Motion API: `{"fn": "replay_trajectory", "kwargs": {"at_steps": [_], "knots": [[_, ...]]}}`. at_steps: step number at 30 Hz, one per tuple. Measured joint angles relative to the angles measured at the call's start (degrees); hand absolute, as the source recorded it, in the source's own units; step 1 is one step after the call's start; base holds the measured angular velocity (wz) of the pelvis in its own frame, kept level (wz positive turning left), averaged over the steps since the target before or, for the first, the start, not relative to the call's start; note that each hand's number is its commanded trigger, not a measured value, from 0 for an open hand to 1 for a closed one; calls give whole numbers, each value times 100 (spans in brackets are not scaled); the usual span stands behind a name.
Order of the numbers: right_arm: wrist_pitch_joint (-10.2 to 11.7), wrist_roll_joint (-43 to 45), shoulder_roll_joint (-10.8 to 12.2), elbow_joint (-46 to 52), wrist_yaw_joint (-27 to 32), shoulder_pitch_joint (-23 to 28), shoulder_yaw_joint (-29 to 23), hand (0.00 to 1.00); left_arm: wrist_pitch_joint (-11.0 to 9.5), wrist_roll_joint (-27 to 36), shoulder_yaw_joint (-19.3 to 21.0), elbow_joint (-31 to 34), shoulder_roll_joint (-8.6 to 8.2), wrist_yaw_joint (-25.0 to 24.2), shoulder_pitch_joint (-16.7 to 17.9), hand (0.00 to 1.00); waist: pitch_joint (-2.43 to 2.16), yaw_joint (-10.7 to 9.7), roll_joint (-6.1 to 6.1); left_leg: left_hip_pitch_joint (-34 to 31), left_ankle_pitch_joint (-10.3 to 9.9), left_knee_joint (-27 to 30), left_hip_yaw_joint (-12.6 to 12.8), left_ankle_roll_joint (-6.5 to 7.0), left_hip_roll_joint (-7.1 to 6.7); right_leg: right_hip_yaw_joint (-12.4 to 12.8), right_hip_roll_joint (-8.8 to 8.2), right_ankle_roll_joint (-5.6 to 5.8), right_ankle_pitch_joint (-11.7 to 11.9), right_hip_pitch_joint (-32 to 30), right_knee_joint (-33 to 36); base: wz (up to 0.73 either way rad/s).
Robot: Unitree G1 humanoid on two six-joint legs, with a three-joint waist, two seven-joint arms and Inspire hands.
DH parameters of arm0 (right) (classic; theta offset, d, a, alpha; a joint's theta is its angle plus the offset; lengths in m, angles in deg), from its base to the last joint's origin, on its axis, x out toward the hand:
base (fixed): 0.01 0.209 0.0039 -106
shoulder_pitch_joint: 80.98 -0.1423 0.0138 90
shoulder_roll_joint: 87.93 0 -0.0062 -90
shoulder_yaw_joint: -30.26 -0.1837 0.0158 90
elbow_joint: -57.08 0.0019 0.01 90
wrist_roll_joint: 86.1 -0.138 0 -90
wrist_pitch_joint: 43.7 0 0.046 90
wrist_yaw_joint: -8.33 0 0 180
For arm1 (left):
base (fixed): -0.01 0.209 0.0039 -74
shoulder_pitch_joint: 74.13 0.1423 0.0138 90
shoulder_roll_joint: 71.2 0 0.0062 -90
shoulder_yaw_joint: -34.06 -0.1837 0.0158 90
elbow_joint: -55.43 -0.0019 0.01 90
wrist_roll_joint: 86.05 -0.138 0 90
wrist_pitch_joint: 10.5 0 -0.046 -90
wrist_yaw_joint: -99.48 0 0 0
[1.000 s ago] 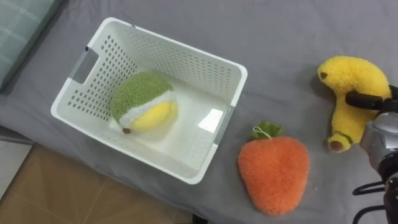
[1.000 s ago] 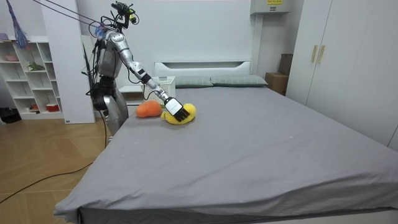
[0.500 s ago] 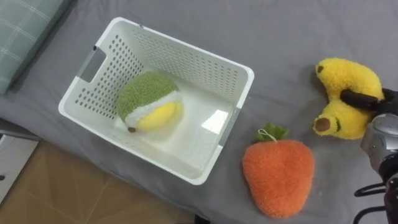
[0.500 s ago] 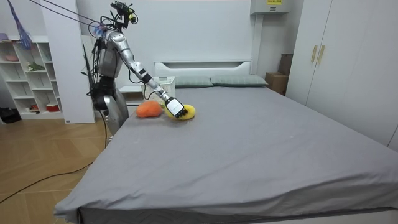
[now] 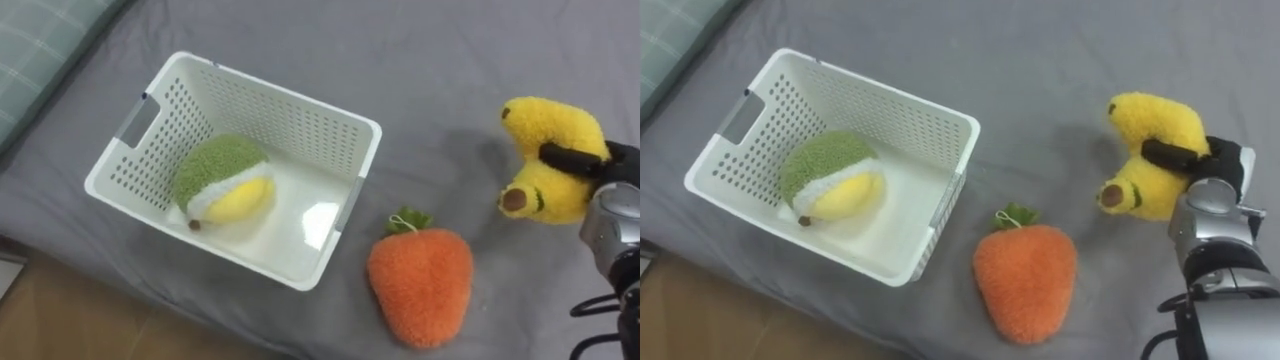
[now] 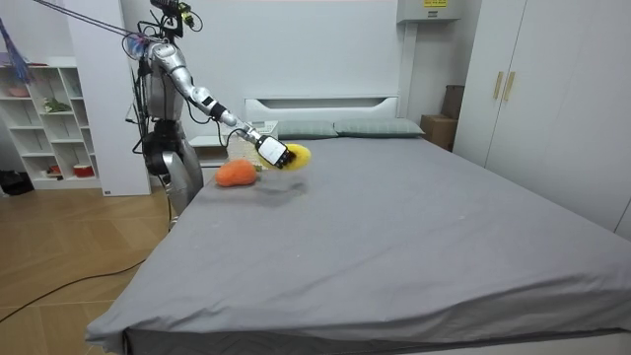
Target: Collect toys from the bed
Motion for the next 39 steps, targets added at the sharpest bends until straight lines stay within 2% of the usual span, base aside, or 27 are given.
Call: {"fn": "replay_trajectory", "kwargs": {"at_steps": [2, 3, 5, 6, 8, 11, 13, 19, 25, 28, 33, 35, 37, 39], "knots": [[14, 13, 29, 484, -44, 196, 1, 100, -6, -5, 117, 9, 4, 19, 61, 0, -30, -80, -10, 188, 12, -81, 1, -6, -2, 8, 10, 0, 1, 167, -37, -2], [29, -23, 31, 756, -101, 377, -1, 100, -18, -5, 185, 16, 3, 32, 120, 0, -86, -92, -28, 329, 13, -139, 10, -7, 3, 26, 34, 6, 4, 308, -117, -5], [28, -14, 34, 1222, -169, 660, 4, 100, -18, -34, 342, 19, 3, 34, 173, 0, -131, -104, -78, 532, 11, -212, 63, -11, 11, 45, 52, 8, 2, 500, -183, -7], [29, 5, 37, 1617, -213, 860, 10, 100, -19, -28, 446, 22, 3, 35, 201, 0, -168, -108, -115, 632, 13, -268, 76, -16, 16, 54, 63, 8, 2, 584, -217, -6], [29, 16, 44, 2021, -291, 1041, 8, 100, -22, -45, 542, 14, -1, 35, 217, 0, -186, -122, -163, 741, 7, -283, 97, -24, 20, 70, 68, 13, -2, 681, -229, -3], [27, -4, 98, 2521, -357, 1274, 0, 100, -32, -48, 743, 12, -32, 116, 314, 0, -179, -179, -211, 1050, -14, -365, 99, -28, 13, 63, 81, 40, -13, 1013, -343, 0], [17, 31, 260, 3147, -318, 1443, -45, 100, -10, -49, 927, 24, -43, 176, 414, 0, -178, -225, -225, 1197, -48, -393, 104, -37, 16, 154, 120, 64, -25, 1168, -408, -5], [19, 312, 564, 4324, -548, 1782, -42, 100, 7, -114, 1015, 244, -139, 270, 500, 0, -176, -240, -219, 1346, -90, -383, 119, -27, 16, 145, 125, 77, -28, 1345, -449, -1], [14, 489, 751, 4561, -830, 1905, 33, 100, 5, -110, 1208, 275, -289, 280, 483, 0, -167, -156, -219, 1569, -135, -427, 72, -6, -7, 136, 140, 119, -39, 1563, -485, 1], [8, 683, 874, 4860, -969, 1903, 32, 100, 9, -173, 1230, 303, -294, 217, 451, 0, -161, -111, -236, 1590, -154, -440, 59, -8, -7, 135, 144, 124, -43, 1601, -492, 0], [-10, 938, 914, 5281, -1158, 1844, 144, 100, 22, -282, 1259, 396, -299, 95, 376, 0, -144, -19, -271, 1595, -154, -441, 10, -7, -10, 82, 143, 124, -43, 1628, -492, 6], [-54, 941, 1010, 5296, -1238, 1789, 240, 100, 35, -273, 1256, 396, -306, 94, 340, 0, -125, -23, -299, 1626, -155, -442, -25, -9, -14, 53, 142, 126, -44, 1683, -504, 9], [-146, 911, 1212, 5298, -1329, 1709, 350, 100, 49, -279, 1251, 396, -353, 91, 303, 0, -113, 8, -325, 1625, -164, -442, -45, -13, -13, 36, 148, 129, -46, 1692, -504, 2], [-220, 928, 1269, 5324, -1398, 1693, 486, 100, 70, -369, 1254, 396, -376, 91, 232, 0, -103, 119, -353, 1590, -181, -438, -58, -20, -14, 46, 153, 129, -47, 1678, -508, 2]]}}
